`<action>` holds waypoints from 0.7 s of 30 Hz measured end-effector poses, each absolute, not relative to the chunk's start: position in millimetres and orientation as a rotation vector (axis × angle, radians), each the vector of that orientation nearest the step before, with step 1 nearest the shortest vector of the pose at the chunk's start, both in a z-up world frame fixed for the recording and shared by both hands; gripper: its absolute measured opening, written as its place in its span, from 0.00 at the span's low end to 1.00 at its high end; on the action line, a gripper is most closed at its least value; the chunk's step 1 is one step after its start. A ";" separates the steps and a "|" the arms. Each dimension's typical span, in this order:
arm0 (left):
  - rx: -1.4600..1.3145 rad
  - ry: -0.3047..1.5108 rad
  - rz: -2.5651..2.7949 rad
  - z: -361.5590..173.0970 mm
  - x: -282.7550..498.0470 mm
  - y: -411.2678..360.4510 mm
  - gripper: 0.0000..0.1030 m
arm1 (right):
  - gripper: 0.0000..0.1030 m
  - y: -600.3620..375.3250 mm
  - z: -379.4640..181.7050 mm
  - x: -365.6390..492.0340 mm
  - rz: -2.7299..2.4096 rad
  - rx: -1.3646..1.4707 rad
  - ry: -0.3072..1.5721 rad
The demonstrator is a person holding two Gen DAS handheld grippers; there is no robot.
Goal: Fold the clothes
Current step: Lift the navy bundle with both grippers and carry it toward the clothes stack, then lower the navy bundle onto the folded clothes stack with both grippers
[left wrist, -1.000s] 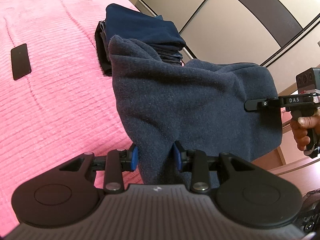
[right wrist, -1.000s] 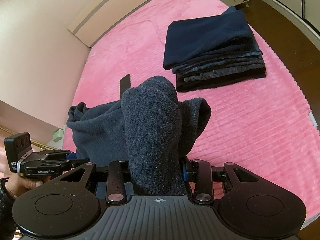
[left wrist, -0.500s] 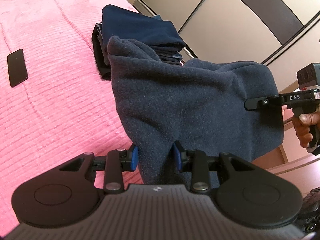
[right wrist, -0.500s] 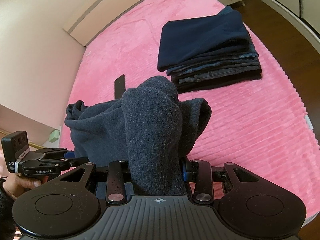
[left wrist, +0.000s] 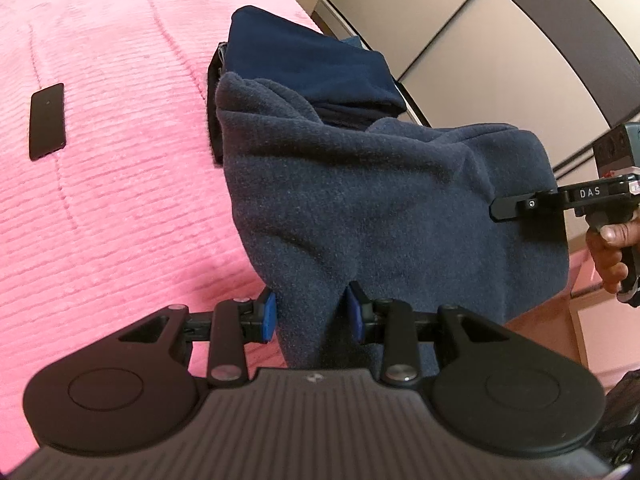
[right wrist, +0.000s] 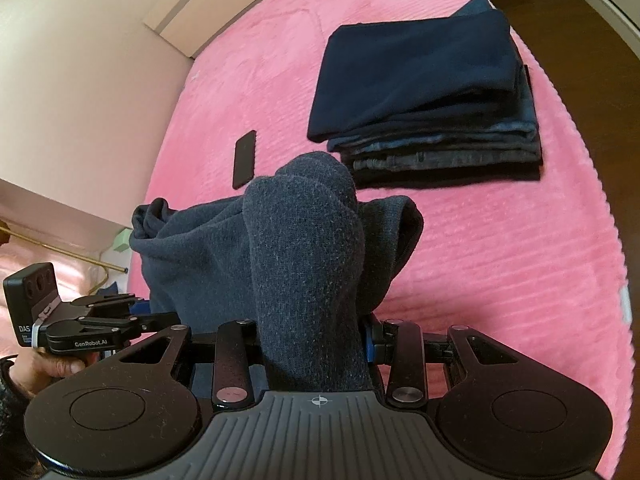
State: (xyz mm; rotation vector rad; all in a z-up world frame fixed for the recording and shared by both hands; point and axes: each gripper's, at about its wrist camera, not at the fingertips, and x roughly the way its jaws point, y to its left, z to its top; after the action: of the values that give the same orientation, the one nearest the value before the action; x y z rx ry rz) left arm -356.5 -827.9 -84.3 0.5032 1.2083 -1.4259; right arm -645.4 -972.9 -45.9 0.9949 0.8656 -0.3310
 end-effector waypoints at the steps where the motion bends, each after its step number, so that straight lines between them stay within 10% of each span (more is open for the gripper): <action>1: 0.506 1.206 -1.423 -82.6 -358.6 -835.1 0.29 | 0.36 -981.7 -45.5 -646.6 -0.327 0.998 0.862; 21: 0.643 1.029 -1.555 -42.4 -293.9 -1068.7 0.28 | 0.36 -1202.2 -54.4 -597.9 -0.394 1.191 0.646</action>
State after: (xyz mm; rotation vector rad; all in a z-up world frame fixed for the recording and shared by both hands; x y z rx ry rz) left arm -293.9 -1068.7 -42.4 0.6428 1.0289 -1.5548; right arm -597.9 -1202.2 -54.4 1.1909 0.6455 -0.3944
